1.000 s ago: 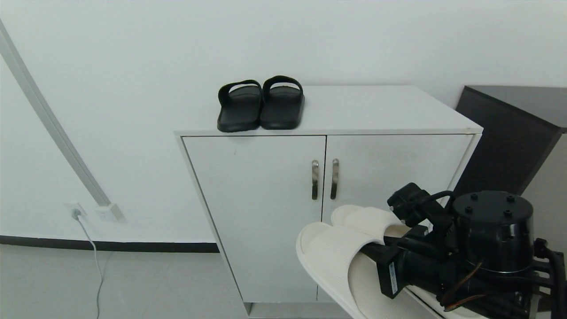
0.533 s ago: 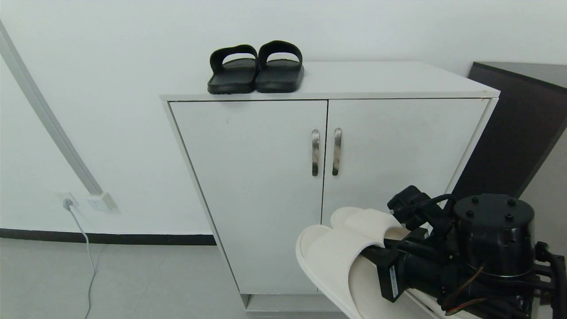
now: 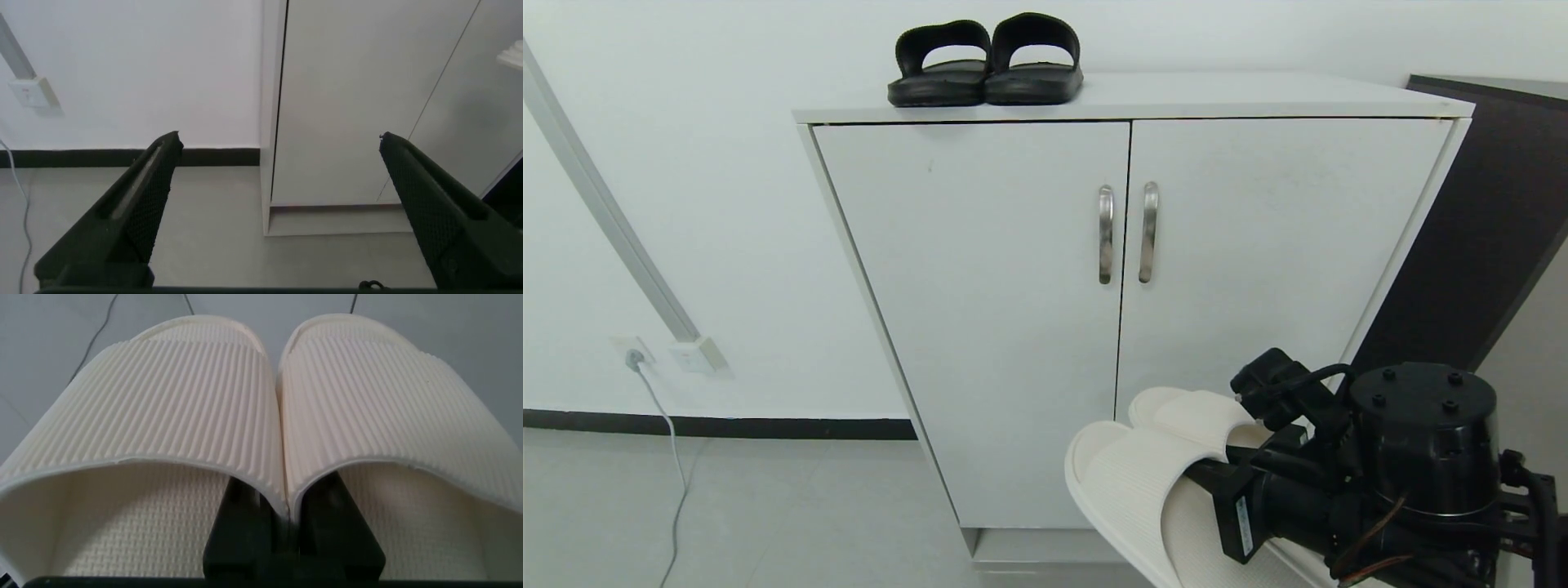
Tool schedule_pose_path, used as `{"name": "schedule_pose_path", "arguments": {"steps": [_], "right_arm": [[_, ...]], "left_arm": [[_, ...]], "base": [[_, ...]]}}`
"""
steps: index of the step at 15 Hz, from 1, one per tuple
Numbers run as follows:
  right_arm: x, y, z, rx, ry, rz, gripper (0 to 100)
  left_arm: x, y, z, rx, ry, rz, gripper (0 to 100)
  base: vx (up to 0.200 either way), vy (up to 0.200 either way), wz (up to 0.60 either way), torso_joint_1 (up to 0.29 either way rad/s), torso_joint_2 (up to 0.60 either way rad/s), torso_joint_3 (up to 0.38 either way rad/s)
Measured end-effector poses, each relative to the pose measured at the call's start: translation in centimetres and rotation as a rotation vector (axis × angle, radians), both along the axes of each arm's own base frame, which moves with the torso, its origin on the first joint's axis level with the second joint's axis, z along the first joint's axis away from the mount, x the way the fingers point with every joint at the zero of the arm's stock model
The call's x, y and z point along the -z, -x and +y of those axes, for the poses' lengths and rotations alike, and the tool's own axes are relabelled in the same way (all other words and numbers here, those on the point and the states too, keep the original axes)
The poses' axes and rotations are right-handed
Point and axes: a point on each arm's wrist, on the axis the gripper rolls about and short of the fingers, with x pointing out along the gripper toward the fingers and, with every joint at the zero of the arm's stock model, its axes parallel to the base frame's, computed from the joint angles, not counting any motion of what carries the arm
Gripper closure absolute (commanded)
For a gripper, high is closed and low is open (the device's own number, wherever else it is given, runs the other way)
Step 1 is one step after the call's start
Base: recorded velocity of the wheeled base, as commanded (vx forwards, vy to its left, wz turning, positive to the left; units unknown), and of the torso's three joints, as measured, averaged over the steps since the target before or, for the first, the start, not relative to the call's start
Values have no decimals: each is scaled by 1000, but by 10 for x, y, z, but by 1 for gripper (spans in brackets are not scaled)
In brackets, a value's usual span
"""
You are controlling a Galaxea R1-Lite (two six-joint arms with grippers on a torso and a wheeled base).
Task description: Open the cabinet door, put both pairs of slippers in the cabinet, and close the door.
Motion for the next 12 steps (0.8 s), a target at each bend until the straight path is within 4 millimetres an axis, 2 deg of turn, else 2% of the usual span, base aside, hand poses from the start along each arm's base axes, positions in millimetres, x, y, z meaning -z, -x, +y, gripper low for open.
{"name": "schedule_pose_path", "arguments": {"steps": [7, 8, 10, 12], "right_arm": [[2, 2, -1, -14, 25, -12, 100], [2, 2, -1, -21, 26, -33, 100], [1, 4, -1, -32, 5, -58, 100], [4, 8, -2, -61, -2, -57, 100]], "left_arm": [[-1, 0, 0, -16, -14, -2, 0], [-6, 1, 0, -15, -23, -15, 0], [-35, 6, 0, 3, -2, -70, 0], [-68, 0, 0, 77, 17, -51, 0]], "base": [[0, 0, 0, 0, 0, 0], [0, 0, 0, 0, 0, 0], [0, 0, 0, 0, 0, 0], [0, 0, 0, 0, 0, 0]]}}
